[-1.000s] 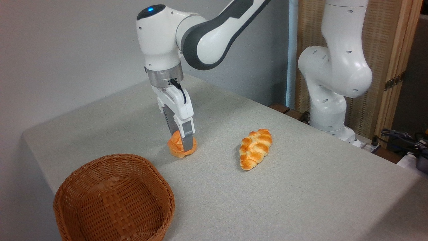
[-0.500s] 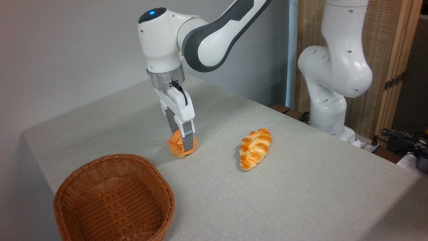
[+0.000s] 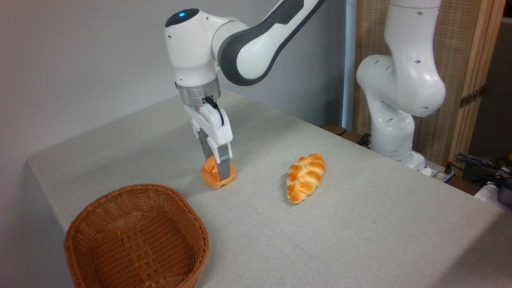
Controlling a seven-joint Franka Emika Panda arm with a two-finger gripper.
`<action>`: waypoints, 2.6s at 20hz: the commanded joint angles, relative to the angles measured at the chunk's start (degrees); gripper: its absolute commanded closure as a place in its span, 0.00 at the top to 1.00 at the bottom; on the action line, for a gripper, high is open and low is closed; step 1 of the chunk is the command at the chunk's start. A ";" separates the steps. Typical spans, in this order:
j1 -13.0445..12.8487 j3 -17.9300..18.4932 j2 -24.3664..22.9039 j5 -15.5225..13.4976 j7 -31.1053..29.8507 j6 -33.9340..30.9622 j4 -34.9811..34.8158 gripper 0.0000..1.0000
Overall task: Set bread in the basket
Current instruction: 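Close the gripper around the round bread roll, then lift the roll and carry it over the wicker basket, then lower the roll into the basket and open the gripper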
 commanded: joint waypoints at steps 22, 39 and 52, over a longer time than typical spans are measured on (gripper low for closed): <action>0.33 6.62 12.01 5.38 1.18 -19.17 33.64 0.51; 6.74 -2.60 32.34 10.39 0.21 -9.76 48.70 1.00; 13.76 -7.86 28.40 5.83 -5.50 -13.79 48.79 1.00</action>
